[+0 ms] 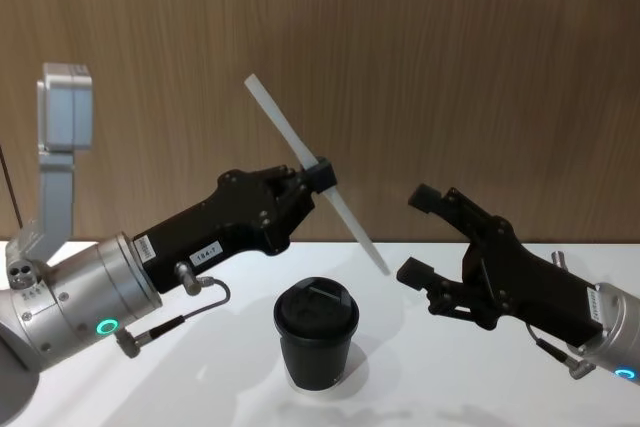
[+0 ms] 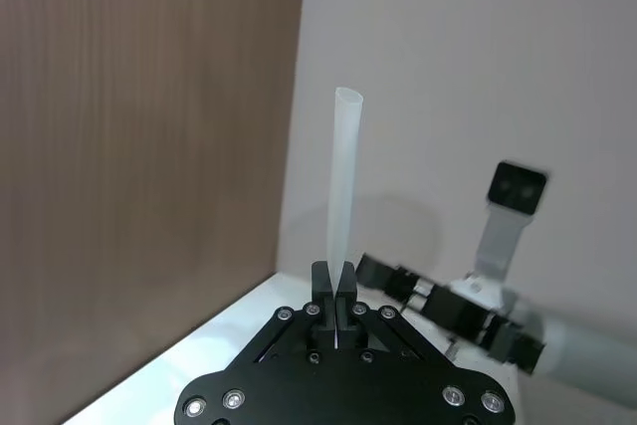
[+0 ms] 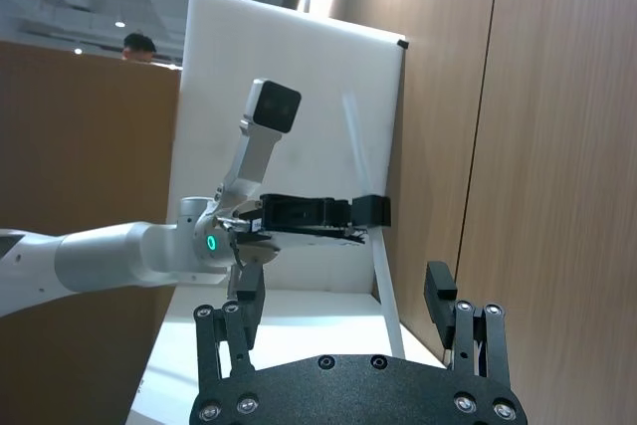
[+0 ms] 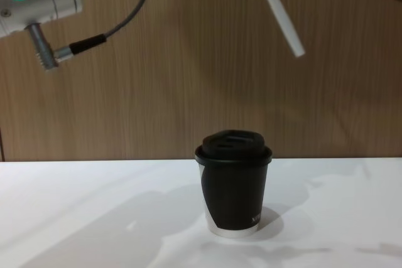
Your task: Pick up the straw with one hand, pass it to the other hand, and insert it into the cup.
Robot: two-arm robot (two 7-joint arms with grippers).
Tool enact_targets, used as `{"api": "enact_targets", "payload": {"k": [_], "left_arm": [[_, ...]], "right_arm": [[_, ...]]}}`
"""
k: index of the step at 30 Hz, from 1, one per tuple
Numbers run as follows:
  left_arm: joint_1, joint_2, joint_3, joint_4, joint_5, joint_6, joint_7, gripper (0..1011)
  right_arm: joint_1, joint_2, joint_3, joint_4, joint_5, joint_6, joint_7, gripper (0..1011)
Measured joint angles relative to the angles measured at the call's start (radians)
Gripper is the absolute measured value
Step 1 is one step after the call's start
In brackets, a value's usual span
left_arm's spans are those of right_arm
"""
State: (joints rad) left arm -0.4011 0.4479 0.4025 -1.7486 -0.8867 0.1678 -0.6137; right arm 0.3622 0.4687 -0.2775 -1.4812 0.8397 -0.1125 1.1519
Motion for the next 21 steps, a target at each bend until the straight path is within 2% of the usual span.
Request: {"api": "enact_targets", "payload": {"k": [12,21], "left_arm": [[-0.006,0.065,0.025,-0.057,0.120,0.031,0.119,13],[0.000,0.094,0.036,-0.078,0.163,0.060,0.185,13]], "right_arm": [[0.000,0.000,0.000,0.000,0.000,0.000,0.000,1001],[0.000,0.000,0.000,0.000,0.000,0.000,0.000,1001]]}}
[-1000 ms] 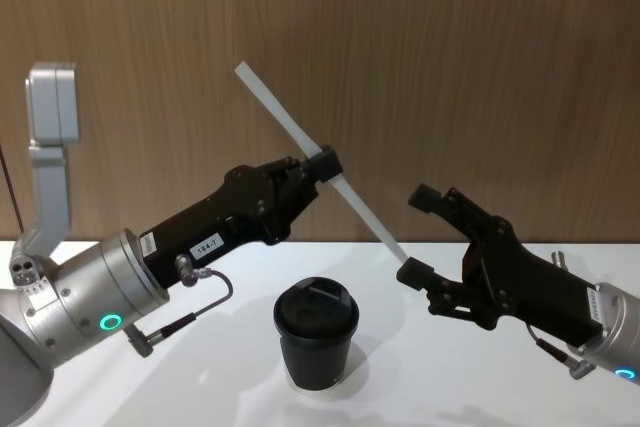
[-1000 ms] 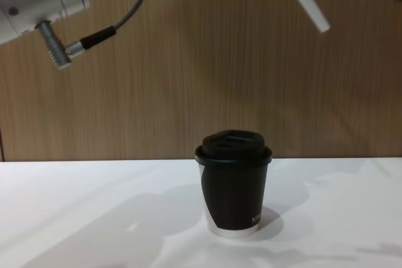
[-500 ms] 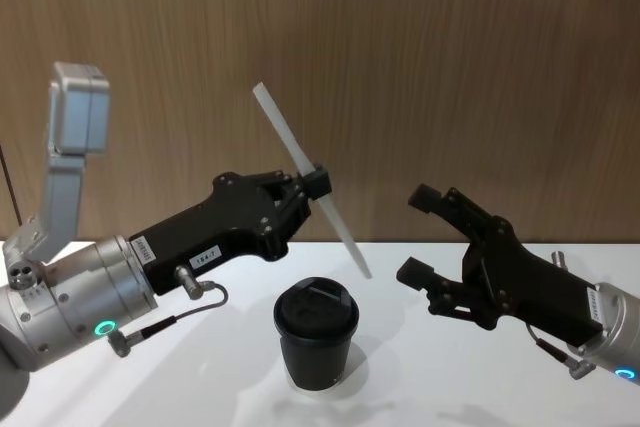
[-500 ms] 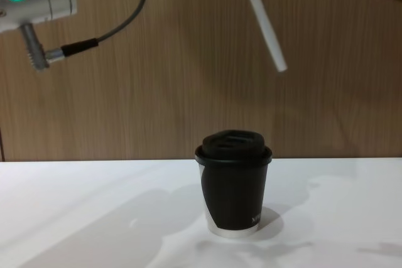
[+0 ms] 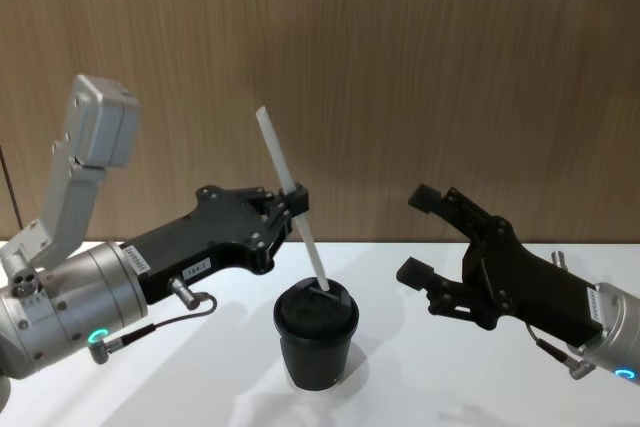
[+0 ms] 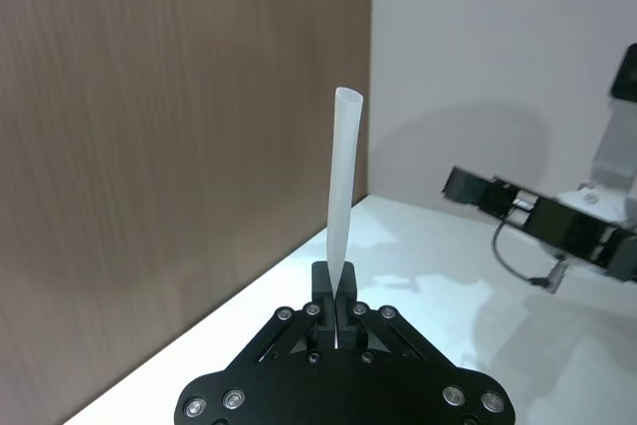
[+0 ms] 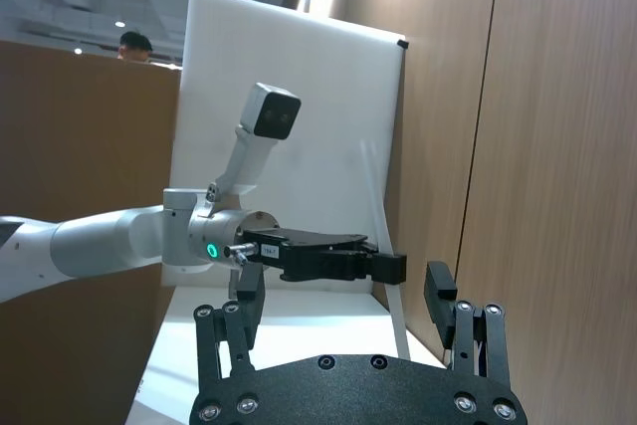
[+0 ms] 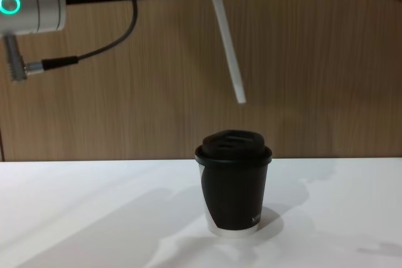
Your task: Pick up the straw with one hand, pass it to the other hand, and insert it into the cup.
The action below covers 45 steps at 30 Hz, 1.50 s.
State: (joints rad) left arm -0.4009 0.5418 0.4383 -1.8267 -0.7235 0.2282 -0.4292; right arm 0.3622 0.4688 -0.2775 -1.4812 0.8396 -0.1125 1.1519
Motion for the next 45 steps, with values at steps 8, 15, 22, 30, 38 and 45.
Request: {"api": "enact_targets", "payload": {"k": [8,15,22,30,38,45], "left_arm": [[0.006,0.014,0.004,-0.005,0.022,0.028,0.048,12],[0.006,0.017,0.007,0.001,0.035,0.042,0.067,12],[-0.004,0.015,0.015,0.016,0.041,0.052,0.070,12],[-0.014,0.015,0.023,0.030,0.042,0.056,0.069,12],[-0.022,0.017,0.028,0.039,0.040,0.059,0.068,13],[-0.027,0.018,0.032,0.045,0.036,0.061,0.066,13]], "right_arm": [[0.000,0.000,0.000,0.000,0.000,0.000,0.000,1001],[0.000,0.000,0.000,0.000,0.000,0.000,0.000,1001],[0.000,0.000,0.000,0.000,0.000,0.000,0.000,1001],[0.000,0.000,0.000,0.000,0.000,0.000,0.000,1001],[0.000,0.000,0.000,0.000,0.000,0.000,0.000,1001],[0.000,0.000,0.000,0.000,0.000,0.000,0.000,1001]]}}
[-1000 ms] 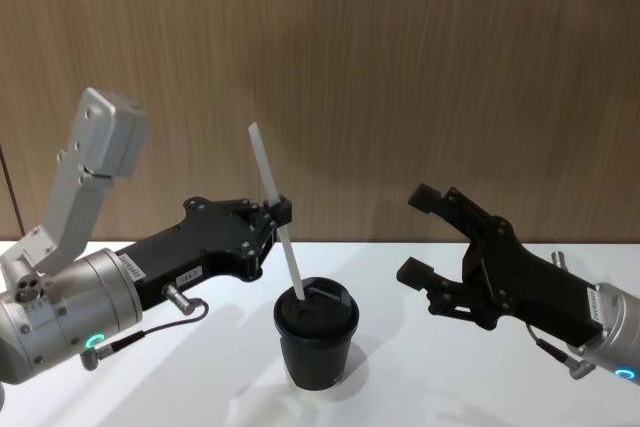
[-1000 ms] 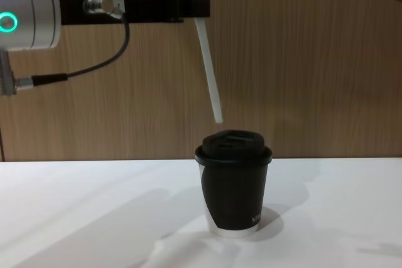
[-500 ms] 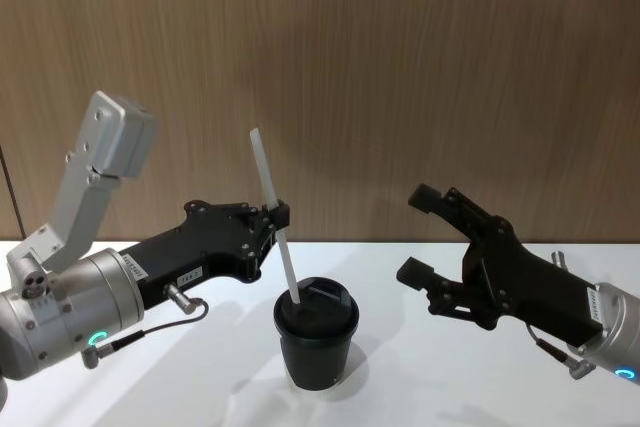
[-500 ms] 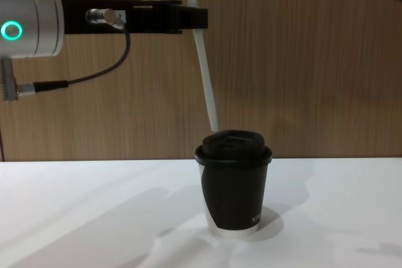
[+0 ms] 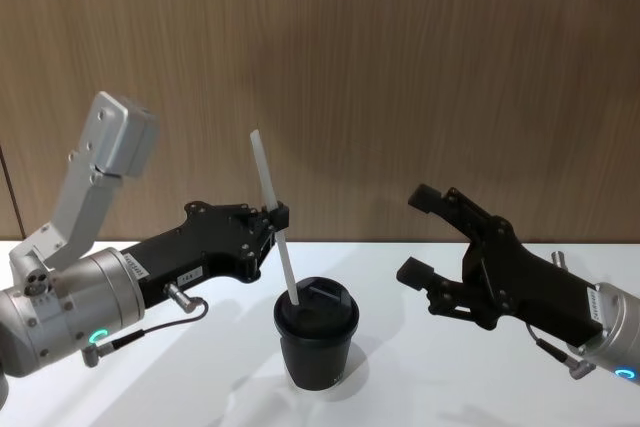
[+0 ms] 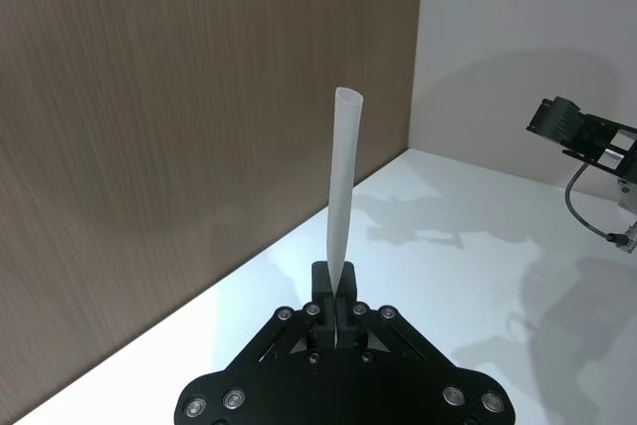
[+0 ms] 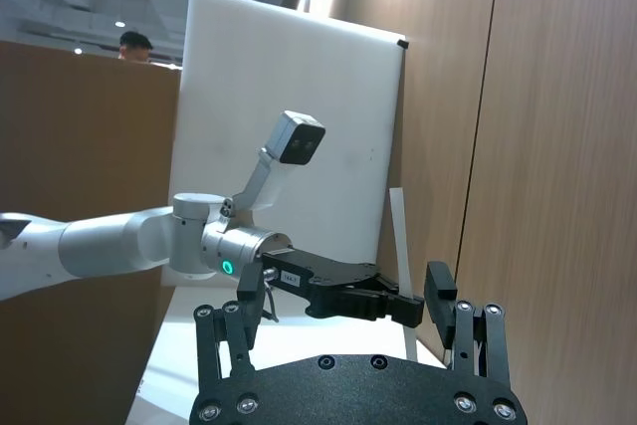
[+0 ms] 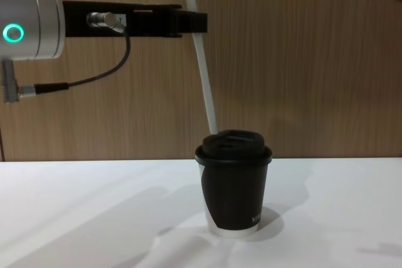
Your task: Pick up the straw with one hand, pass it to the other hand, and insert it into the cup.
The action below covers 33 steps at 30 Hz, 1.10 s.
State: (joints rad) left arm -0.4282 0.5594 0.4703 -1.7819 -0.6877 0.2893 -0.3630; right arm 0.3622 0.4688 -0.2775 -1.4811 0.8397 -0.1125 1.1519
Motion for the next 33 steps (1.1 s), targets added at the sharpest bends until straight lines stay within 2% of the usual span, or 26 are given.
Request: {"api": "enact_targets", "payload": {"k": [33], "left_arm": [[-0.030,-0.020,0.030,0.036,0.005,0.007,-0.005,13]], "right_arm": [[0.000,0.000,0.000,0.000,0.000,0.000,0.000,1001]]}}
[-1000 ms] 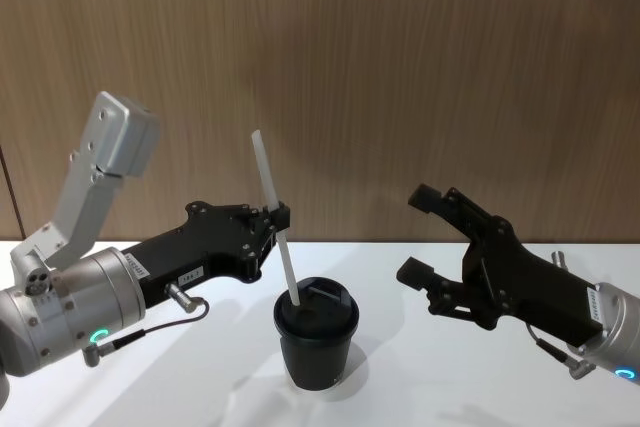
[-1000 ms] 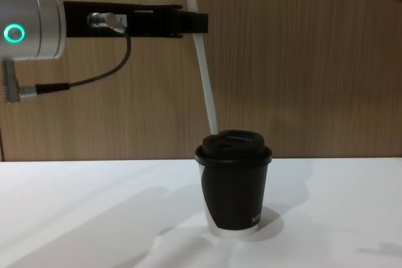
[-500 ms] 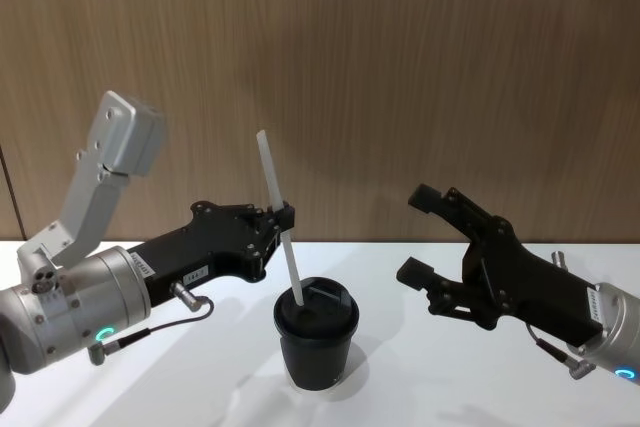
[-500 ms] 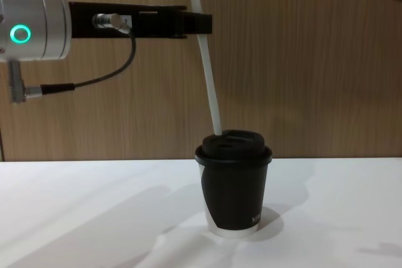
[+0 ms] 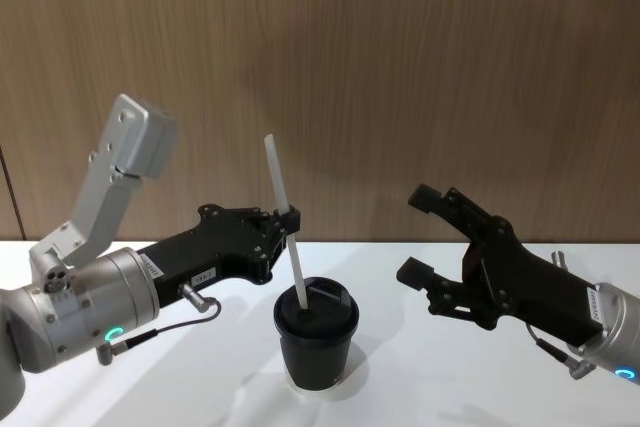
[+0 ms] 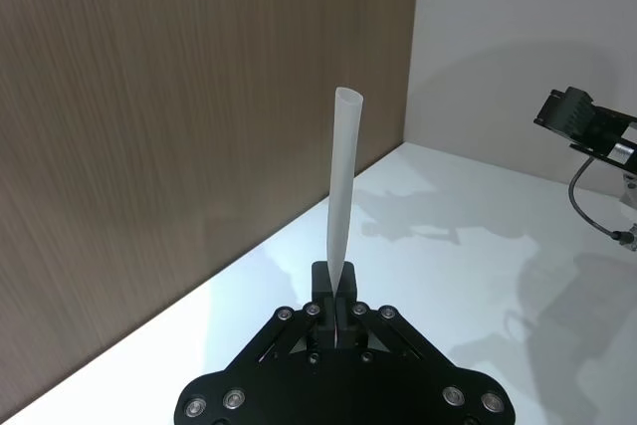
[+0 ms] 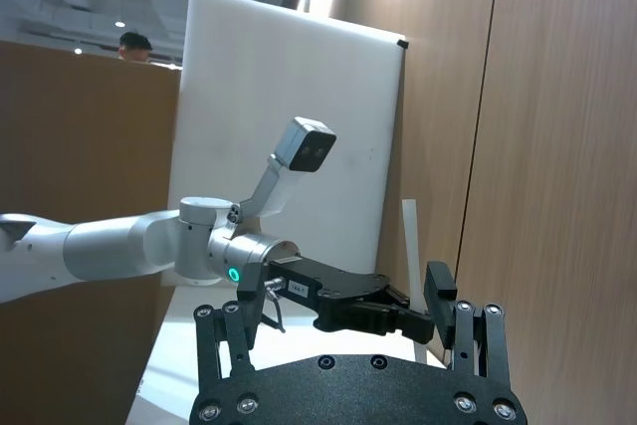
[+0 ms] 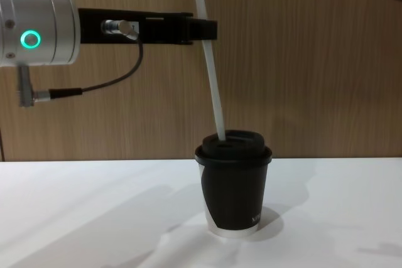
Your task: Pick up the straw with one hand, pass it to the other hand, and insert it into the cup.
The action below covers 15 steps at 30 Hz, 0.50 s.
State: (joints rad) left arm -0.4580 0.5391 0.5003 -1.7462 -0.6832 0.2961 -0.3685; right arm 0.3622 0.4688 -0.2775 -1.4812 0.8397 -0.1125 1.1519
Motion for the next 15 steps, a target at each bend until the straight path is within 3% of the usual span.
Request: {"api": "enact_targets", "payload": {"k": [15], "left_arm": [[-0.010,-0.007,0.007,0.013,0.004,0.010,-0.002,12]], "right_arm": [[0.000,0.000,0.000,0.000,0.000,0.000,0.000,1001]]}}
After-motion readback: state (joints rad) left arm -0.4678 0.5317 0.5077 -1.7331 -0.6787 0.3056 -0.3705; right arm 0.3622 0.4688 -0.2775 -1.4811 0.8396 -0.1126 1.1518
